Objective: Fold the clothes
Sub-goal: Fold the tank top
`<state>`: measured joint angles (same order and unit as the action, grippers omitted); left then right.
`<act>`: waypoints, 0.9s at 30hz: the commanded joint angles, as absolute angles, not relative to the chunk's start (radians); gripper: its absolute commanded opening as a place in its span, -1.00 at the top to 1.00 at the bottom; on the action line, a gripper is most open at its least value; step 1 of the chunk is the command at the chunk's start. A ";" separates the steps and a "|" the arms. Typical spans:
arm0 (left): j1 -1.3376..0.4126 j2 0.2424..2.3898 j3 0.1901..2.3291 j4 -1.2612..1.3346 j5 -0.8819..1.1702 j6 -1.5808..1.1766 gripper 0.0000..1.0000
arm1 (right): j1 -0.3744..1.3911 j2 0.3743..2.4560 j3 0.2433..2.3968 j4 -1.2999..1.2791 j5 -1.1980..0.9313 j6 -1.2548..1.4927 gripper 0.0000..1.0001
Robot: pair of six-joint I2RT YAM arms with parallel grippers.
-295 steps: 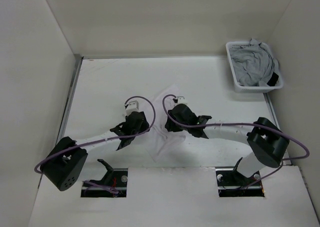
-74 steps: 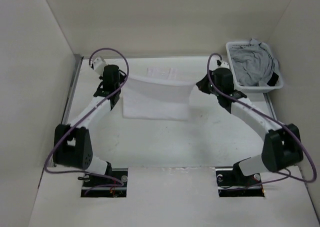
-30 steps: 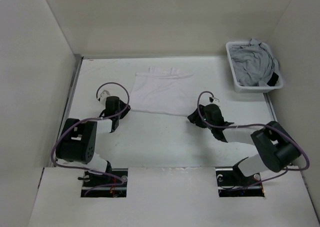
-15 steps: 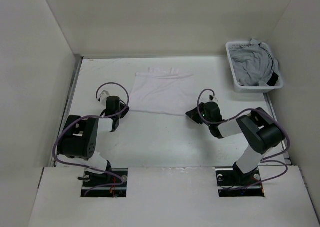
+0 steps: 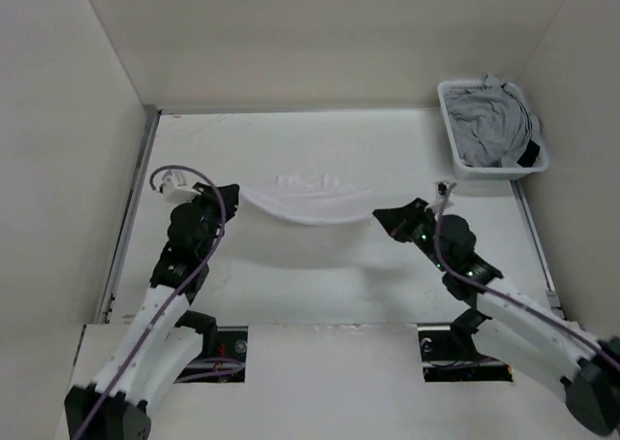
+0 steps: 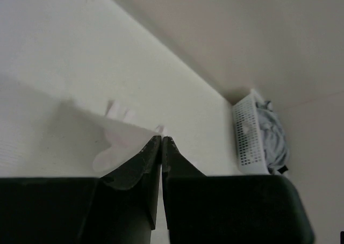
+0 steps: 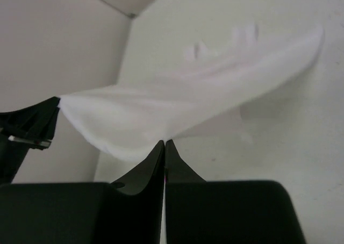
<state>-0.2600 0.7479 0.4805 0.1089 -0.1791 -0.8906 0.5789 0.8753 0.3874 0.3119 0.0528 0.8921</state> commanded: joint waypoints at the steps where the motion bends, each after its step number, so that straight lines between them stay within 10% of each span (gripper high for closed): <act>1: -0.301 0.534 0.593 -0.180 -0.250 -0.818 0.95 | 0.678 0.575 0.466 -0.106 0.201 0.801 0.94; 7: -0.396 0.329 0.761 -0.437 -0.314 -0.822 0.95 | 0.928 0.313 0.716 -0.506 0.414 0.790 0.94; 15: -0.393 0.310 0.761 -0.499 -0.325 -0.824 0.94 | 1.191 0.467 0.798 -0.537 0.641 0.772 0.91; 27: -0.277 1.053 0.569 0.199 -0.310 -0.811 0.91 | 0.355 1.257 0.750 0.198 -0.124 0.680 0.91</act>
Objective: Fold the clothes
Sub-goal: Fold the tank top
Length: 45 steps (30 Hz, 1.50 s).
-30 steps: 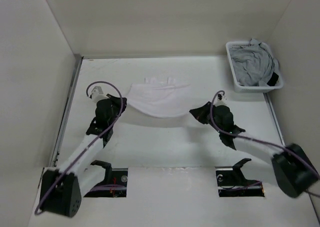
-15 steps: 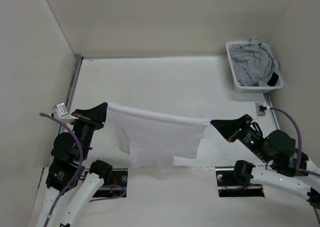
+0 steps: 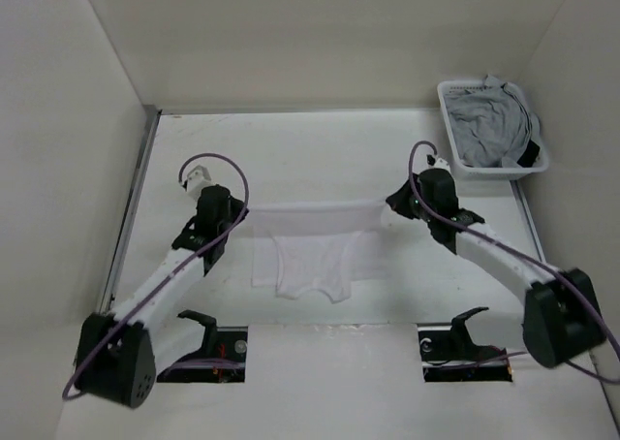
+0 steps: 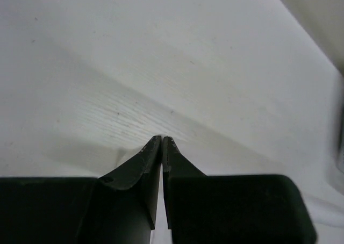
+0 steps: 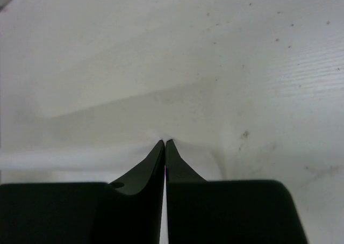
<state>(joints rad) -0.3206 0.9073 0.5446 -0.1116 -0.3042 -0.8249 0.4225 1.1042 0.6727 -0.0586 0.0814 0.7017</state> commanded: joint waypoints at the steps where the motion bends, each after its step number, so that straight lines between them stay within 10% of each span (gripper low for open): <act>1: -0.257 1.142 0.601 0.250 -0.290 -0.815 0.91 | 0.343 1.326 0.788 0.210 -0.138 0.678 0.91; 10: -0.169 1.476 0.798 0.394 -0.157 -0.882 0.91 | 0.272 1.605 1.017 0.221 -0.190 0.687 0.91; 29: -0.260 0.542 0.174 0.086 -0.129 -0.907 0.91 | 0.539 0.953 0.336 0.151 0.047 0.811 0.91; 37: -0.321 0.344 0.081 -0.181 -0.155 -0.995 0.85 | 0.602 0.991 0.232 0.127 0.084 0.951 0.90; 45: -0.317 0.342 0.173 -0.249 -0.328 -0.965 0.37 | 0.567 0.959 0.307 0.078 0.138 0.878 -0.04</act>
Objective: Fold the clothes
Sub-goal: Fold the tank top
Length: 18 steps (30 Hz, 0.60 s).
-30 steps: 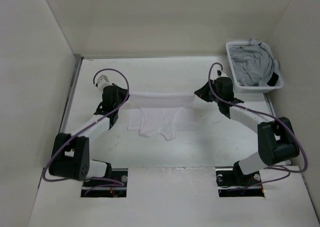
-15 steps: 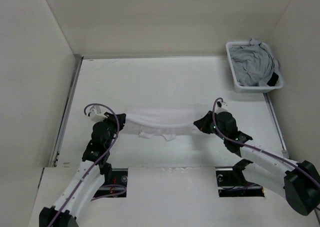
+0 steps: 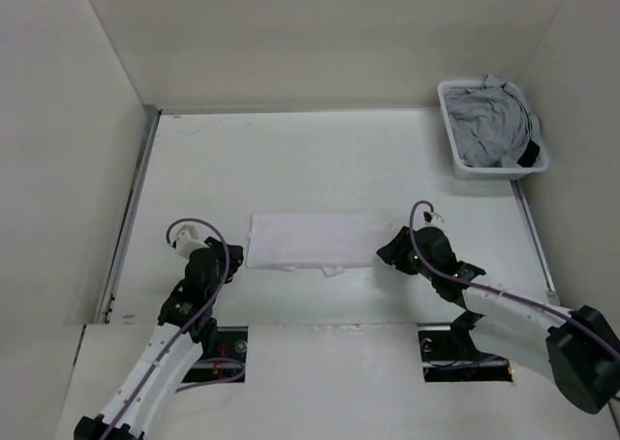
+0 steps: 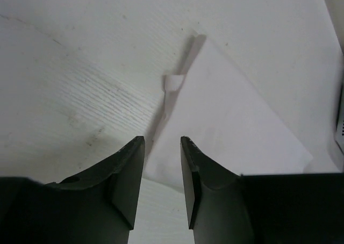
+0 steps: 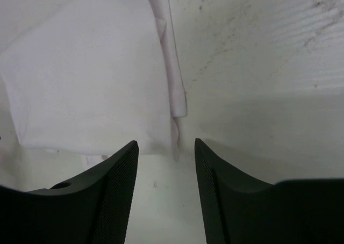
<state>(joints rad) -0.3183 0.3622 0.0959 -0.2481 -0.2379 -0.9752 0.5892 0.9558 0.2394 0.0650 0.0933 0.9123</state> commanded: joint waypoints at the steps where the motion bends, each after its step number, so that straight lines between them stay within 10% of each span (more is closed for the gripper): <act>1: -0.326 0.356 0.185 -0.224 -0.342 -0.953 0.37 | 0.555 0.991 0.331 0.083 0.129 0.859 -0.05; 11: -0.718 1.029 0.327 0.273 -0.396 -0.953 0.32 | 0.499 1.296 0.449 0.173 0.092 0.811 0.09; 18: -0.677 1.171 0.298 0.339 -0.399 -0.950 0.33 | 0.524 1.376 0.426 0.271 0.014 0.874 0.31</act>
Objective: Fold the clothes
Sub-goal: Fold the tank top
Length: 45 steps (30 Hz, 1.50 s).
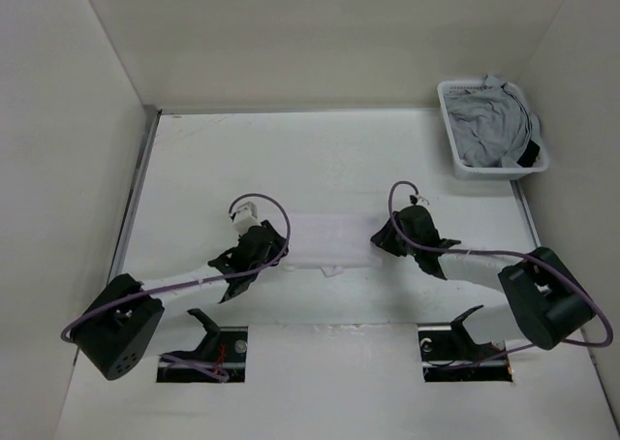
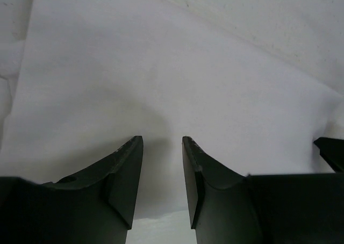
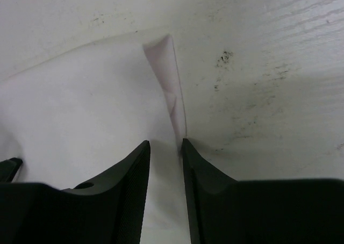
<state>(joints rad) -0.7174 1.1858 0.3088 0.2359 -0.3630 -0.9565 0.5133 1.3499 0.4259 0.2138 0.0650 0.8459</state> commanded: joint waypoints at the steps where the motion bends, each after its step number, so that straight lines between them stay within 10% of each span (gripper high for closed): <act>1: -0.651 1.157 0.279 0.336 -0.394 -0.948 0.33 | 0.521 1.388 0.420 0.291 0.000 0.885 0.37; 6: -0.571 1.063 0.229 0.308 -0.348 -0.934 0.33 | 0.489 1.361 0.364 0.402 -0.031 0.939 0.86; 18: -0.640 1.005 0.308 0.279 -0.350 -0.907 0.33 | 0.485 0.827 0.520 -0.162 0.173 0.769 0.91; 42: -0.502 0.758 0.221 0.282 -0.239 -0.911 0.29 | 0.969 1.692 1.308 -0.344 0.281 0.805 0.83; 45: -0.482 0.732 0.219 0.278 -0.236 -0.910 0.29 | 0.995 1.781 1.360 -0.316 0.270 0.838 0.53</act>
<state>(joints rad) -0.4992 0.7650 0.2279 0.2417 -0.2619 -0.9195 0.9737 1.7264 1.2991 -0.3145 0.2546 0.8028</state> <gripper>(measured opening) 0.353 0.207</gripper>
